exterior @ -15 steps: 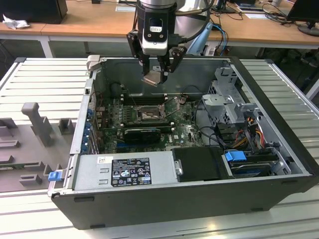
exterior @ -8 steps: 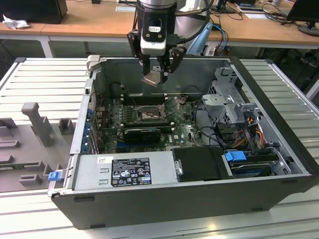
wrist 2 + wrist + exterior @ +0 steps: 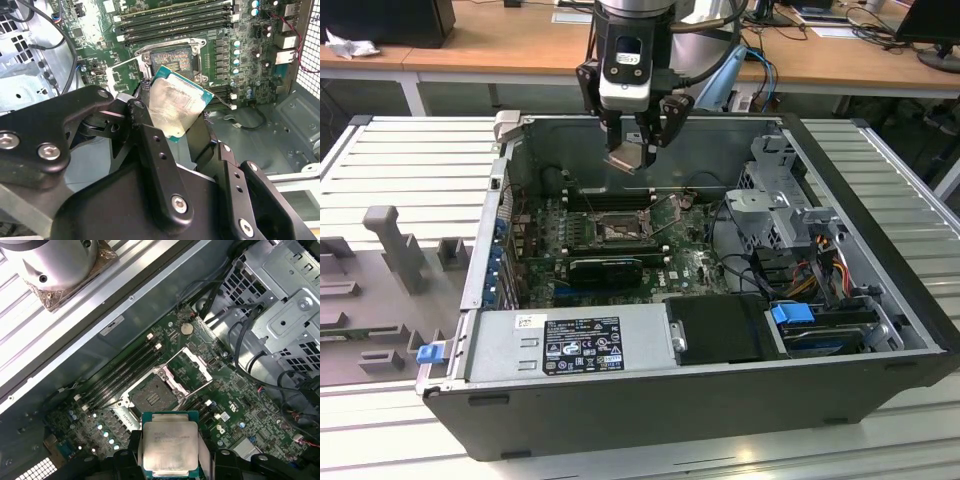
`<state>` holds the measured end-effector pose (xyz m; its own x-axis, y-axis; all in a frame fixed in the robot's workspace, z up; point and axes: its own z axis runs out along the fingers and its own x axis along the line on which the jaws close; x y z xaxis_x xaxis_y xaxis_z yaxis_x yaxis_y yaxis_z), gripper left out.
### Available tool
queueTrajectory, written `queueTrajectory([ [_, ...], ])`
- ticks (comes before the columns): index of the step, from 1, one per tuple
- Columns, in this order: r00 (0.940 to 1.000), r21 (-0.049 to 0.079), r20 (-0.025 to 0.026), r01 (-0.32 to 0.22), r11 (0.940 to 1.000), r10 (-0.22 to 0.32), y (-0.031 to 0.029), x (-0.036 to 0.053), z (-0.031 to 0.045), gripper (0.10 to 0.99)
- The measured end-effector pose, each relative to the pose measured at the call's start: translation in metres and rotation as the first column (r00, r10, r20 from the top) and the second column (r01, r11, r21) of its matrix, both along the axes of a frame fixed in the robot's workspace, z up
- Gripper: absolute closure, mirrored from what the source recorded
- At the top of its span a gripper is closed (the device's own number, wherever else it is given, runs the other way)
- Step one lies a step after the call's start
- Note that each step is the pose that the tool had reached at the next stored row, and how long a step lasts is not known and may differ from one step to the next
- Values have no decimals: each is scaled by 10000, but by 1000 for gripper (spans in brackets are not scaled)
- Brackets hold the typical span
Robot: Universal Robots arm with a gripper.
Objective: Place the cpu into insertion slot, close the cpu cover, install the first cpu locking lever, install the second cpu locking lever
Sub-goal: 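Place the cpu into insertion slot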
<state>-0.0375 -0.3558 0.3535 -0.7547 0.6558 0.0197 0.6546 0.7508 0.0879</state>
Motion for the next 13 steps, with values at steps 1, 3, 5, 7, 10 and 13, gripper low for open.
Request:
queueTrajectory([
  [1, 10000, 1, 0, 27, 10000, -27, 0, 0, 0, 553],
  [3, 9999, 0, -1, 109, 9999, -109, 0, 0, -1, 553],
  [5, 9998, 1, -1, 181, 9998, -181, 0, 0, -1, 553],
  [7, 9997, 0, 0, 239, 9997, -239, 0, 0, -1, 553],
  [10, 9994, 0, -1, 346, 9994, -346, 0, 0, -2, 553],
  [13, 9989, 0, -1, 461, 9989, -461, 0, 0, -2, 553],
])
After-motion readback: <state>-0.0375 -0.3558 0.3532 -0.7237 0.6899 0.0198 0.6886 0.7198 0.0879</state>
